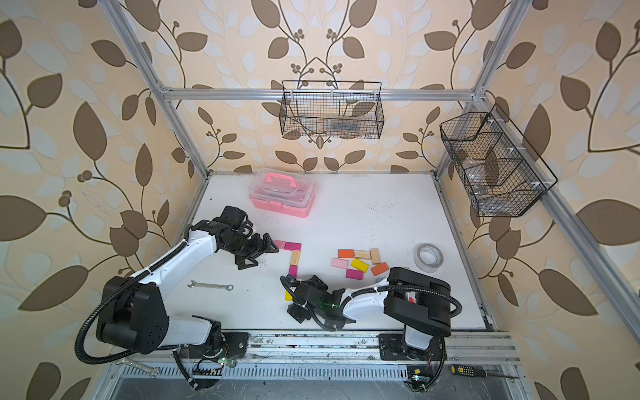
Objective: Assemble the number 7 with building blocks
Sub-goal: Assemble the building block at the center of the board.
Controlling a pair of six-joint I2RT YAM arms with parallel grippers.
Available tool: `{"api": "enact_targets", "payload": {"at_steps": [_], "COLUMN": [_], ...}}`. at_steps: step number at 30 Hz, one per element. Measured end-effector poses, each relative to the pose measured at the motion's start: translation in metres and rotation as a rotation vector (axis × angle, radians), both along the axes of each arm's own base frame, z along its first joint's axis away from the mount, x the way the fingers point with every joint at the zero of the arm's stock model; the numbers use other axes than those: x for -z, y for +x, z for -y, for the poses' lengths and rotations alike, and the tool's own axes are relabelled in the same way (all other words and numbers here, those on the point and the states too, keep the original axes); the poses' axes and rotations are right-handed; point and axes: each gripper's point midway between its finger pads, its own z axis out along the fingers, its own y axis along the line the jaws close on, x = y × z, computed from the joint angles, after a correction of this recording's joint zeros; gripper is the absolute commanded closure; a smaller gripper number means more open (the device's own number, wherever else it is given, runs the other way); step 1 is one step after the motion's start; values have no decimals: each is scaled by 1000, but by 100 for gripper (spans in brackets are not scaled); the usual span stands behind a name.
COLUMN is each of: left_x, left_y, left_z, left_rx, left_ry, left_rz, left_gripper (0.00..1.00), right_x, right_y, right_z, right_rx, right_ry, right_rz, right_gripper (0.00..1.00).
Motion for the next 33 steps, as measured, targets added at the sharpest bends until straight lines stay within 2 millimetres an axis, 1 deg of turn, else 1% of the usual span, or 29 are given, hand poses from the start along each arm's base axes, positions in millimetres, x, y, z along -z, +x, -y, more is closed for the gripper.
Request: {"api": "enact_targets", "payload": {"at_steps": [13, 33], "left_x": [0, 5], "left_y": [0, -1], "left_z": [0, 0], "left_rx": [7, 16], "left_ry": [2, 7], "left_rz": [3, -12], "left_gripper": [4, 4], "right_x": [1, 2], "right_y": [10, 16], "right_z": [0, -5], "right_rx": [47, 61], "right_ry": [16, 28], "right_rz": [-16, -30], "right_gripper": [0, 0]}}
